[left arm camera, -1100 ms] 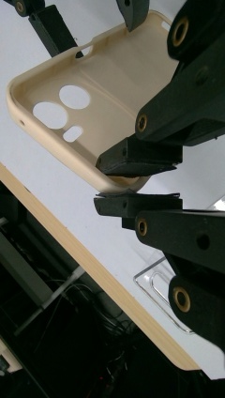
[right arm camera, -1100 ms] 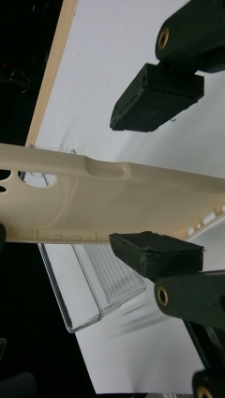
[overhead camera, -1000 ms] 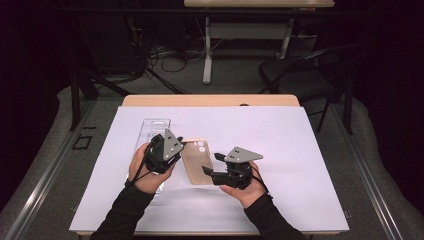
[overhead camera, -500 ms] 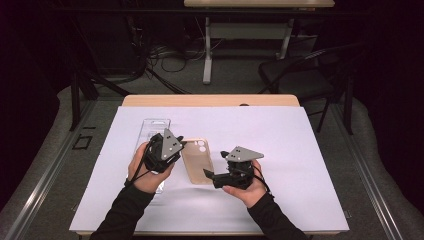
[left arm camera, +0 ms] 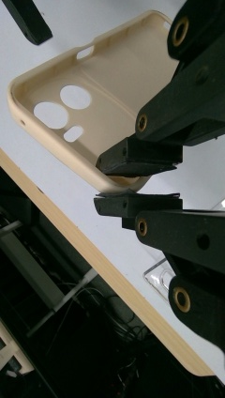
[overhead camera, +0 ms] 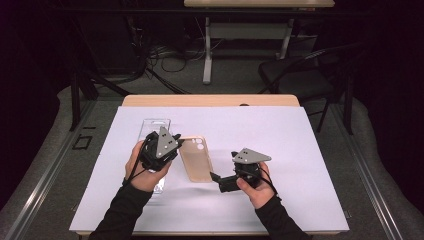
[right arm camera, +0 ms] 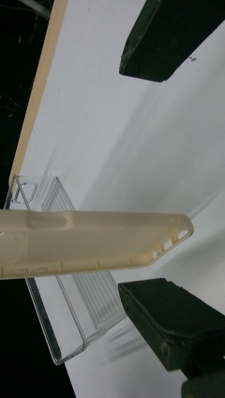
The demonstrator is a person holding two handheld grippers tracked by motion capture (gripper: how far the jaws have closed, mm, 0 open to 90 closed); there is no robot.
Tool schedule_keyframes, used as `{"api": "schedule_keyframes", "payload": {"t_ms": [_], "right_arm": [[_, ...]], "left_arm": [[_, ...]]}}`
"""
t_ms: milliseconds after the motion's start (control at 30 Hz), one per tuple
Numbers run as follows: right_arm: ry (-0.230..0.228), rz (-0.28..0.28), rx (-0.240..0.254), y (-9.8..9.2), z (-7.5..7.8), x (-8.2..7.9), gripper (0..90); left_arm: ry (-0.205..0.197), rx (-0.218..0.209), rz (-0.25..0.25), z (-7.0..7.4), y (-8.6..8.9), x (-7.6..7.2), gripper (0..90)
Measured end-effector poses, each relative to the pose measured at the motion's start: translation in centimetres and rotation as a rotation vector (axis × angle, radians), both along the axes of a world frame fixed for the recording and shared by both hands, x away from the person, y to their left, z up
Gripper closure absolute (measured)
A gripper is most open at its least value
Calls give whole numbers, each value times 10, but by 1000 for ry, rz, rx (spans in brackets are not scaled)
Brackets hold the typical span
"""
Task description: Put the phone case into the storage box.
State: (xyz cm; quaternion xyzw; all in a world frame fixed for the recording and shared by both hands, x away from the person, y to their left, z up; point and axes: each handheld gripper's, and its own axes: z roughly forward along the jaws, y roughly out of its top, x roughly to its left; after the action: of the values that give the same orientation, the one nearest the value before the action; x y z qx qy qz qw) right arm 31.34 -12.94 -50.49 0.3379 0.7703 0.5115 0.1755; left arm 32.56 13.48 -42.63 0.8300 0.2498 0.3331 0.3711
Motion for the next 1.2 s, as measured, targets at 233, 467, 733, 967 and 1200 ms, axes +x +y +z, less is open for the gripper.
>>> {"api": "schedule_keyframes", "payload": {"t_ms": [233, 467, 733, 967, 1200], "right_arm": [[-19, -26, -21, -15, -1, -9, 0], [-14, -41, -18, -32, 1, -15, 0], [-16, -68, -20, -47, -1, -17, 0], [-18, -84, -22, -53, -4, -18, 0], [-18, -105, -16, -57, -6, -16, 0]], "left_arm": [[14, -8, 5, 1, 1, 1, 802], [39, -5, -5, 0, -1, 7, 802], [73, -27, -34, -2, 0, 15, 800], [105, -41, -60, 2, 3, 22, 799], [96, -45, -86, 11, 1, 25, 796]]}}
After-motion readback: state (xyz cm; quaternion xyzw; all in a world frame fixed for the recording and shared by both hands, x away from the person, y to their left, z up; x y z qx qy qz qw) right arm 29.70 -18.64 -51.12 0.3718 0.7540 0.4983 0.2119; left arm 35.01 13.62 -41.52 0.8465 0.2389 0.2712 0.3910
